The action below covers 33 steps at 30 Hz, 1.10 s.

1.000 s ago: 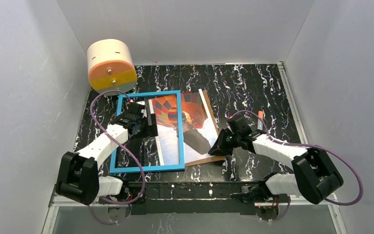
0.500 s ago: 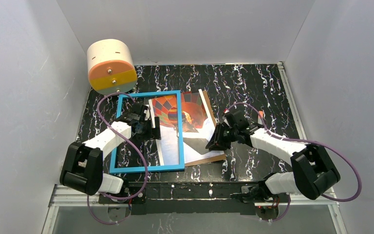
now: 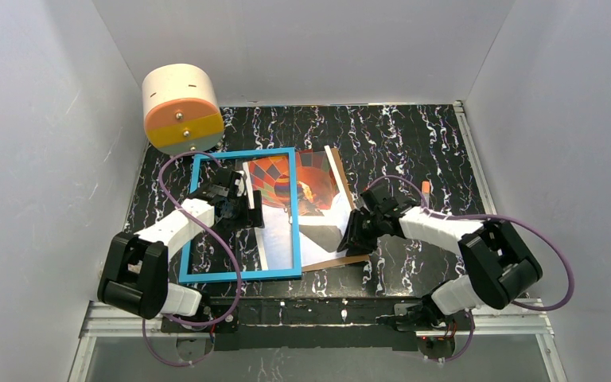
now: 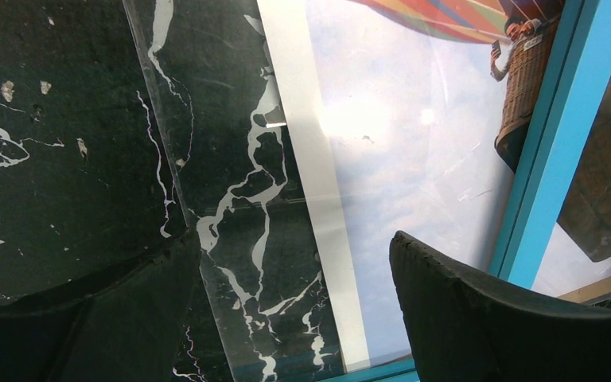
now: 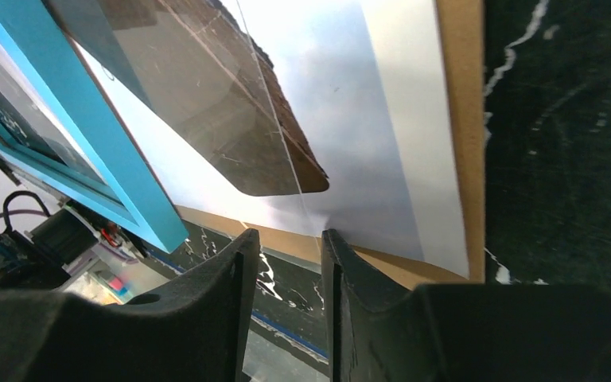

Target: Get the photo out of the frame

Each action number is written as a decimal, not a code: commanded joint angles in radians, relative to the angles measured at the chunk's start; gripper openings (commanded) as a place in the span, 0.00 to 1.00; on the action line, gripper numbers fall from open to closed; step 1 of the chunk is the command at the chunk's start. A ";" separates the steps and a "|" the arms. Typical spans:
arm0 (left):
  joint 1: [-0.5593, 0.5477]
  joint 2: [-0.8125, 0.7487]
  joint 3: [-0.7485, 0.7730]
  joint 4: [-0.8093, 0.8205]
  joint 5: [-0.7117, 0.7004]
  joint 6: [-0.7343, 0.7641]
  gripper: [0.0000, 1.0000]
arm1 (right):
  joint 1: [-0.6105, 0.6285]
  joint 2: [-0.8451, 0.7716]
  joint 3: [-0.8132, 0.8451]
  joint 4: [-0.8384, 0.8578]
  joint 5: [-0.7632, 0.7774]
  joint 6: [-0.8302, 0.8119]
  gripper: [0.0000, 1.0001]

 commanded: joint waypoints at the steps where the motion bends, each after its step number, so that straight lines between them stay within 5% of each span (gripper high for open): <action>1: -0.004 -0.014 -0.012 -0.011 0.009 0.016 0.86 | 0.019 0.036 0.028 0.058 -0.055 0.006 0.43; 9: -0.004 0.013 -0.009 -0.017 0.013 0.016 0.86 | 0.034 0.050 0.079 0.065 -0.090 -0.017 0.44; 17: -0.004 0.019 -0.007 -0.023 0.007 0.016 0.86 | 0.033 -0.074 0.154 -0.198 0.272 -0.048 0.53; 23: -0.005 0.028 -0.004 -0.028 0.009 0.016 0.86 | 0.032 -0.155 0.108 -0.264 0.387 0.019 0.55; 29: -0.005 0.022 -0.006 -0.028 0.002 0.015 0.86 | 0.033 -0.253 0.091 -0.340 0.476 0.234 0.69; 30: -0.005 0.021 -0.006 -0.028 0.000 0.015 0.87 | 0.032 -0.276 0.073 -0.326 0.485 0.252 0.91; 33: -0.005 0.016 -0.005 -0.029 -0.003 0.015 0.86 | 0.031 -0.347 0.024 -0.271 0.473 0.265 0.99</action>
